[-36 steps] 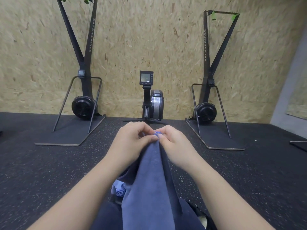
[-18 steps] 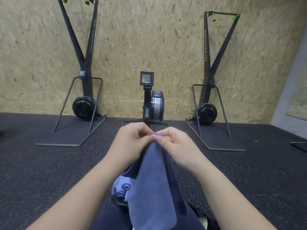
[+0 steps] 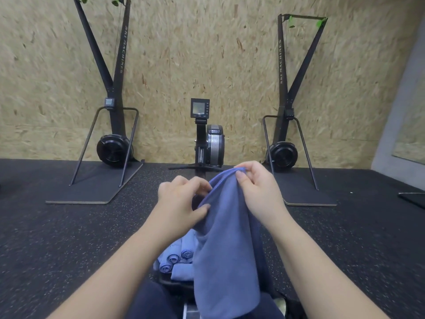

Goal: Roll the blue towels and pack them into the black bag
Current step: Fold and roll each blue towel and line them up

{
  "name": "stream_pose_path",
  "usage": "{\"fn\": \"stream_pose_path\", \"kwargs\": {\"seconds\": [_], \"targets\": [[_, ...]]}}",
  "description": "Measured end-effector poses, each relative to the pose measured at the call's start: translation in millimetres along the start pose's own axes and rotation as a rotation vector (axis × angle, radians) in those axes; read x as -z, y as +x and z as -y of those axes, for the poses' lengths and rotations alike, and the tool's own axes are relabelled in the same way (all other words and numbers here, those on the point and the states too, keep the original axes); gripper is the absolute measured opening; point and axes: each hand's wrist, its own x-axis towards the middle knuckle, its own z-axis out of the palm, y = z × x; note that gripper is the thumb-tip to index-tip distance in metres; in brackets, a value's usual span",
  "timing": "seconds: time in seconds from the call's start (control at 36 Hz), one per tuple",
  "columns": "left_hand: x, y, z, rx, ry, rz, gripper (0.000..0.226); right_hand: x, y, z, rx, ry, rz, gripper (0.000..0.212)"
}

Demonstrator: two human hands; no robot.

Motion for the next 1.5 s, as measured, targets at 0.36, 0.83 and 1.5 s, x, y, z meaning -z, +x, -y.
{"fn": "stream_pose_path", "kwargs": {"seconds": [0.36,0.83,1.5], "targets": [[4.0,12.0,55.5,-0.254,0.36,0.085,0.019,25.4,10.6,-33.0,-0.013,-0.233,0.076,0.015],[13.4,25.3,45.7,-0.045,0.045,0.06,0.01,-8.6,18.7,-51.4,-0.24,-0.48,0.029,0.015],[-7.4,17.0,51.0,0.228,0.022,0.108,0.012,-25.4,13.2,-64.6,-0.234,-0.144,0.06,0.035]]}}
